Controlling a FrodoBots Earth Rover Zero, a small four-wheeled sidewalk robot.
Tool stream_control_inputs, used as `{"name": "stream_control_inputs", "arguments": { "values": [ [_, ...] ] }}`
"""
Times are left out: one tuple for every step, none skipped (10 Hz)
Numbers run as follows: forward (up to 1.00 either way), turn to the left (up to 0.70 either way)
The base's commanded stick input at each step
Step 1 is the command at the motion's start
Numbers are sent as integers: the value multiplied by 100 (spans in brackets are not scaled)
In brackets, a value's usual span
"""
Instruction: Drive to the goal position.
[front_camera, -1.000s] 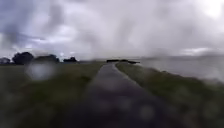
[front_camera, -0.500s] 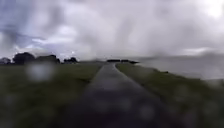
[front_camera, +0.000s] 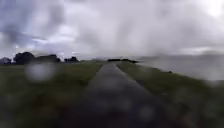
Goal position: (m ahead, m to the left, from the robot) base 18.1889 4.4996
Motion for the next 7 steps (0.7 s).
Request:
{"name": "stream_control_inputs", "arguments": {
  "values": [
    [70,0],
    [70,0],
    [70,0],
    [70,0],
    [70,0],
    [70,0],
    [70,0]
  ]
}}
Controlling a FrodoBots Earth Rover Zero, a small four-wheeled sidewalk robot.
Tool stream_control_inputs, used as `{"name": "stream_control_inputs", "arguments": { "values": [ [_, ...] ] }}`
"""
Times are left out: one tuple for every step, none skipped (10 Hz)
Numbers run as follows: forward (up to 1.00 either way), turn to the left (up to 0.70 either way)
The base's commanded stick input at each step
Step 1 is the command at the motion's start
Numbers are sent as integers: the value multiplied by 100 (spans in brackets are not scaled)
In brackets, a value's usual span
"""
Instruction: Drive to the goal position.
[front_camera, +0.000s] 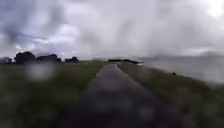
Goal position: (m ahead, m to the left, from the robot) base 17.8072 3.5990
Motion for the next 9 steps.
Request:
{"name": "stream_control_inputs", "arguments": {
  "values": [
    [70,0],
    [70,0],
    [70,0],
    [70,0],
    [70,0],
    [70,0],
    [70,0],
    [70,0],
    [70,0]
  ]
}}
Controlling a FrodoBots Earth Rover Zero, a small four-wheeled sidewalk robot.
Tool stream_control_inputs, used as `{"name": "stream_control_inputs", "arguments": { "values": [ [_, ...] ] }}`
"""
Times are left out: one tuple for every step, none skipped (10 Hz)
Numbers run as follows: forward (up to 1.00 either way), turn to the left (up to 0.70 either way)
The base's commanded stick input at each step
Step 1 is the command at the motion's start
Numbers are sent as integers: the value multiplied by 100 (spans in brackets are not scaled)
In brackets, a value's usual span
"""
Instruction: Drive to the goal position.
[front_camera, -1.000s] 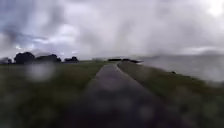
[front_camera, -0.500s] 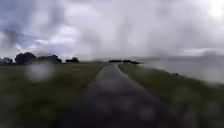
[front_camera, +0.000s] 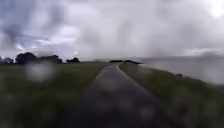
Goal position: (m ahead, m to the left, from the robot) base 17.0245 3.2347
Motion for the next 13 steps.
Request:
{"name": "stream_control_inputs", "arguments": {
  "values": [
    [70,0],
    [70,0],
    [70,0],
    [70,0],
    [70,0],
    [70,0],
    [70,0],
    [70,0],
    [70,0],
    [70,0],
    [70,0],
    [70,0],
    [70,0]
  ]
}}
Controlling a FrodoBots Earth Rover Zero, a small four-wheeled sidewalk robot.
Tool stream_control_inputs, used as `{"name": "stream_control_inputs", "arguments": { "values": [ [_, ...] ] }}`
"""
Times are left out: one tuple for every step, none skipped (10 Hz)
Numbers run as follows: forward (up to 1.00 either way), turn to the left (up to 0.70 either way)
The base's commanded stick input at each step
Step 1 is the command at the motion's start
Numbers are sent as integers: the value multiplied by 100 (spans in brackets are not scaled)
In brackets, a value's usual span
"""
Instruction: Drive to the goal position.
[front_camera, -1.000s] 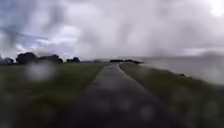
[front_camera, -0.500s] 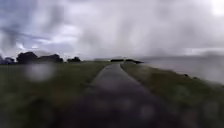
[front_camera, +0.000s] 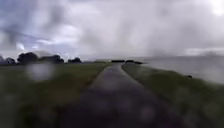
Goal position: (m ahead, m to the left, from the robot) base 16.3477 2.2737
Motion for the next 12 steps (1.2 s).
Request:
{"name": "stream_control_inputs", "arguments": {
  "values": [
    [70,0],
    [70,0],
    [70,0],
    [70,0],
    [70,0],
    [70,0],
    [70,0],
    [70,0],
    [70,0],
    [70,0],
    [70,0],
    [70,0]
  ]
}}
